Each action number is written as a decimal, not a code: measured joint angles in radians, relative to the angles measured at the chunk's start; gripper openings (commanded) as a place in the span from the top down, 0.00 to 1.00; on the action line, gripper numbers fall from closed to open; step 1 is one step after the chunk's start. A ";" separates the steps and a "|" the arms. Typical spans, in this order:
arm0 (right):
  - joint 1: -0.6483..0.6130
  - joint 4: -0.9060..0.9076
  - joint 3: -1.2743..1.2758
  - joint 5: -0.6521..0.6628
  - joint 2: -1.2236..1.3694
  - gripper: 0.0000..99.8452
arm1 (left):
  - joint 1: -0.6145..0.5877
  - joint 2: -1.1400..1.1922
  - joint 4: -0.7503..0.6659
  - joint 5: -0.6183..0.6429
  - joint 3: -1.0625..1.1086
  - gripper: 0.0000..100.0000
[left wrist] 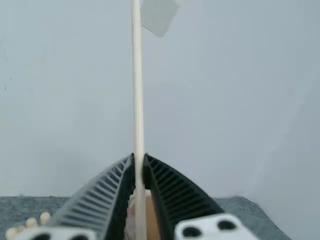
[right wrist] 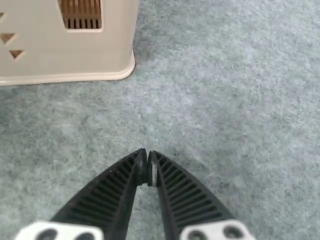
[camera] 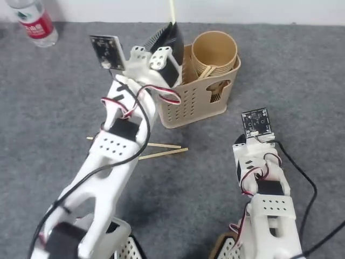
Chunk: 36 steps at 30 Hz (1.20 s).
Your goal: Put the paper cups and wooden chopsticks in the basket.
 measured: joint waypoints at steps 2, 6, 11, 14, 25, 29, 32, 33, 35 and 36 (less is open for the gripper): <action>0.000 0.000 0.000 0.000 0.000 0.99 | 0.000 0.054 -0.040 -0.002 0.000 0.99; 0.000 0.000 0.000 0.000 0.000 0.99 | 0.000 0.138 -0.101 -0.023 0.014 0.99; 0.000 0.000 0.000 0.000 0.000 0.99 | 0.002 0.161 -0.281 -0.126 0.138 0.99; 0.000 0.000 0.000 0.000 0.000 0.99 | 0.008 0.161 -0.381 -0.167 0.222 0.99; 0.000 0.000 0.000 0.000 0.000 0.99 | 0.023 0.121 -0.419 -0.199 0.250 0.99; 0.000 0.000 0.000 0.000 0.000 0.99 | 0.025 -0.052 -0.250 -0.201 0.252 0.99; 0.000 0.000 0.000 0.000 0.000 0.99 | 0.041 -0.239 -0.032 -0.203 0.250 0.99; 0.000 0.000 0.000 0.000 0.000 0.99 | 0.051 -0.307 0.049 -0.203 0.241 0.99; 0.000 0.000 0.000 0.000 0.000 0.99 | 0.066 -0.437 0.230 -0.203 0.213 0.99; 0.000 0.003 0.000 0.000 0.000 0.99 | 0.078 -0.503 0.321 -0.203 0.198 0.99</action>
